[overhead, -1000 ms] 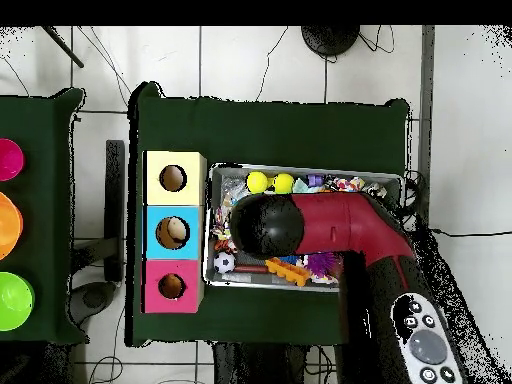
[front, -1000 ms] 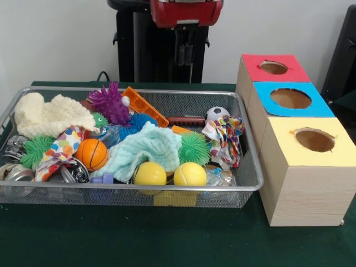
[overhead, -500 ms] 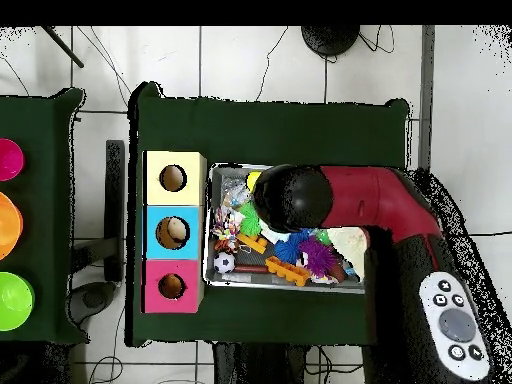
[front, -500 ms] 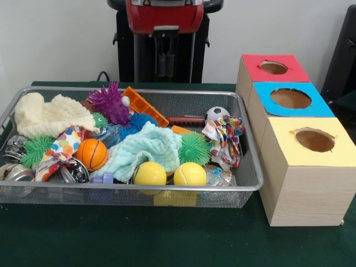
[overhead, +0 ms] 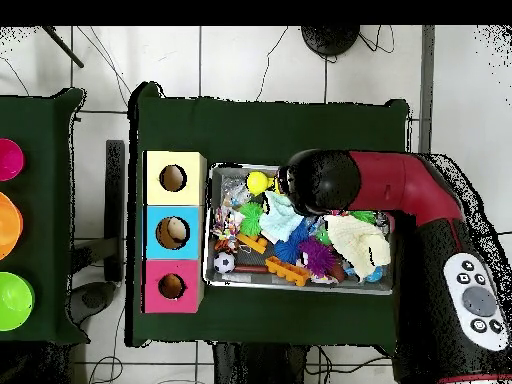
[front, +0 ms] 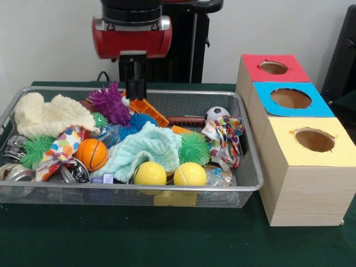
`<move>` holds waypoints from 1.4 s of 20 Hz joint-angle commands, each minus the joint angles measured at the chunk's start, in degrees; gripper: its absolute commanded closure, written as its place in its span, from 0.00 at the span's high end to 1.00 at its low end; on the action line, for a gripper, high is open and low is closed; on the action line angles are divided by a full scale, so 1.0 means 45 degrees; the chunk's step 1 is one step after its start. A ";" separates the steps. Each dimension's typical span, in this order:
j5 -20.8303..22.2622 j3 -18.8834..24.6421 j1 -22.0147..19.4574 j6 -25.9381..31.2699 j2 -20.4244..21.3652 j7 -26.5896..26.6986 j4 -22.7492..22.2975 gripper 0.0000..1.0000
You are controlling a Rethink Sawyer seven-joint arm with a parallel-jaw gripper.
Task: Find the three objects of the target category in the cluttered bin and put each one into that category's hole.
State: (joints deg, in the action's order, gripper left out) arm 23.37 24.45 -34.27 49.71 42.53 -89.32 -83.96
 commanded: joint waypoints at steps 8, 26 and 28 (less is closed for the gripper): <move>0.1205 0.1441 -0.1644 0.1270 -0.1101 0.4561 0.0609 0.00; 0.1820 0.1968 -0.2737 0.0376 -0.0719 0.4201 -0.1164 0.00; 0.1893 0.2009 -0.2808 0.0288 -0.0782 0.4175 -0.1238 0.00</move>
State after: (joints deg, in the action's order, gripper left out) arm 27.45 29.64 -46.03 49.71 40.76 -88.76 -83.69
